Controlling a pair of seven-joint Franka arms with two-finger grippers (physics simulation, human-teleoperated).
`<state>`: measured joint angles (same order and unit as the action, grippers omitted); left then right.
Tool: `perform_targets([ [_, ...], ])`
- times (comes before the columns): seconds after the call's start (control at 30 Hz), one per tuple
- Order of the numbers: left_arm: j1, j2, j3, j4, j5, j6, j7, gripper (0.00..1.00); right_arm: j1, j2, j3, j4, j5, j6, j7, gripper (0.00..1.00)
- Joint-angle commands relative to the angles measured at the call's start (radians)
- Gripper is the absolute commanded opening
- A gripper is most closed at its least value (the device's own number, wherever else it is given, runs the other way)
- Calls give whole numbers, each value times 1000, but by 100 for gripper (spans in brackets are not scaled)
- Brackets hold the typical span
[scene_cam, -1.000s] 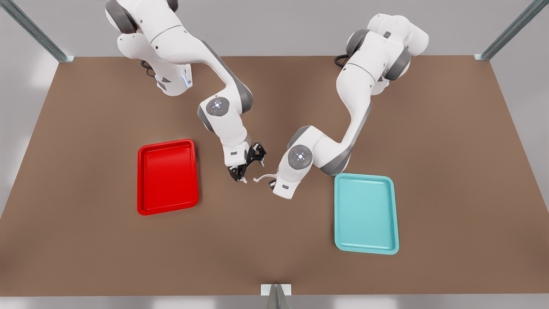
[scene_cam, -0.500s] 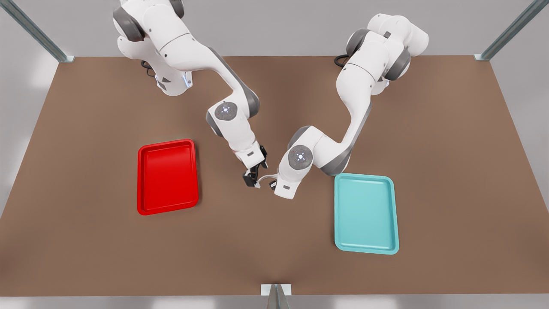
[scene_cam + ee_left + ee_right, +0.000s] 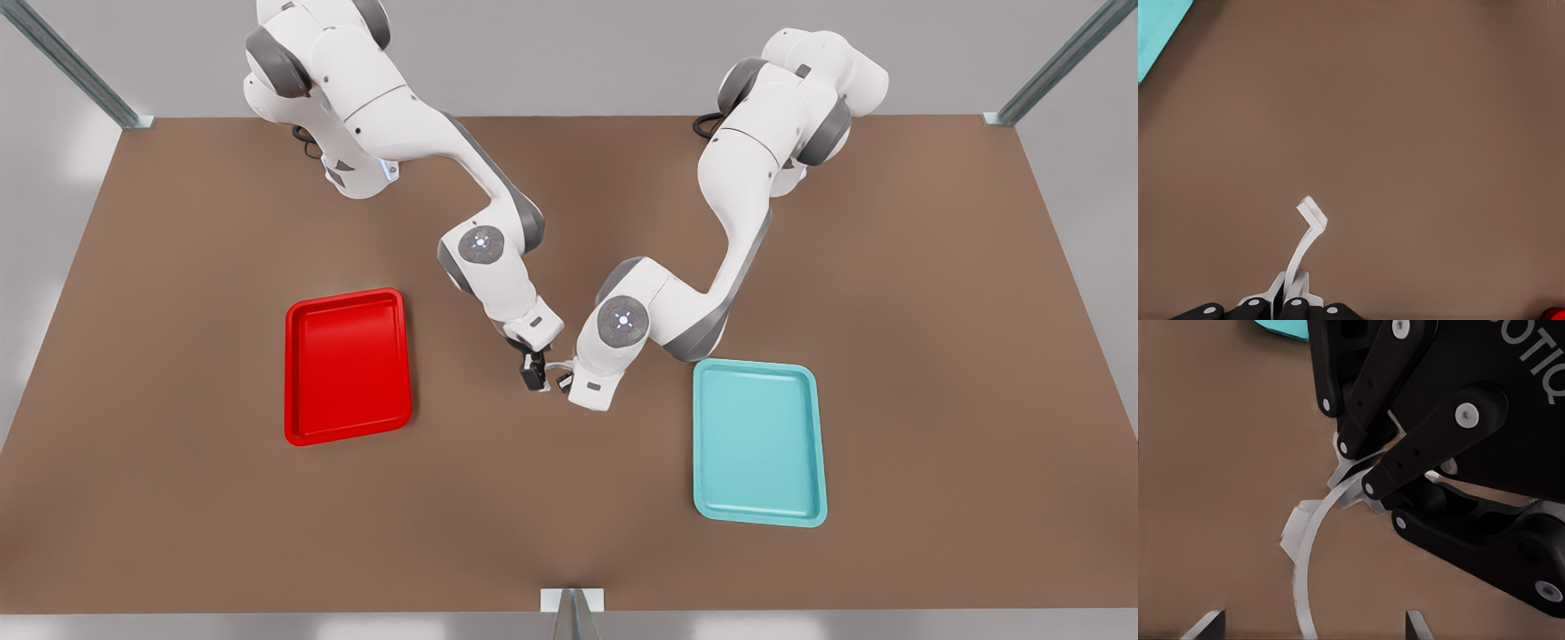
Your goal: Take the drainage pipe clamp from the left arm, pass it to the right arm, and place it in the plate on the right side
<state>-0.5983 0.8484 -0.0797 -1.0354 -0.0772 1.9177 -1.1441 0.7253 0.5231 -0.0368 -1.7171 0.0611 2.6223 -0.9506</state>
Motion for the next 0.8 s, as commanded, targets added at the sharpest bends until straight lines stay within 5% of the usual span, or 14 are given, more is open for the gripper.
perform_targets([
  [0.0, 0, -2, 0, 1, -1, 1, -25, 21, 0, 2, 0, -1, 2, -1, -206, 100],
  [0.47, 5, -3, 0, 3, -6, -3, -22, 21, 14, 95, 0, 71, 9, 4, -188, 100],
  [0.5, 5, -3, 0, 3, -6, -2, -22, 21, 16, 95, 0, 71, 9, 5, -189, 94],
  [0.57, 5, -3, 0, 3, -6, -2, -22, 21, 14, 95, 0, 74, 2, 5, -194, 47],
  [0.63, 5, -3, 0, 3, -6, -2, -22, 21, 17, 95, 0, 76, 5, 5, -192, 30],
  [0.67, 6, -2, 0, 3, -42, 20, -23, 100, 19, 95, 0, 77, 3, 5, -194, 21],
  [0.77, 6, 0, 1, 1, -58, 50, -45, 100, 25, 95, 0, 88, 9, -1, -194, 21],
])
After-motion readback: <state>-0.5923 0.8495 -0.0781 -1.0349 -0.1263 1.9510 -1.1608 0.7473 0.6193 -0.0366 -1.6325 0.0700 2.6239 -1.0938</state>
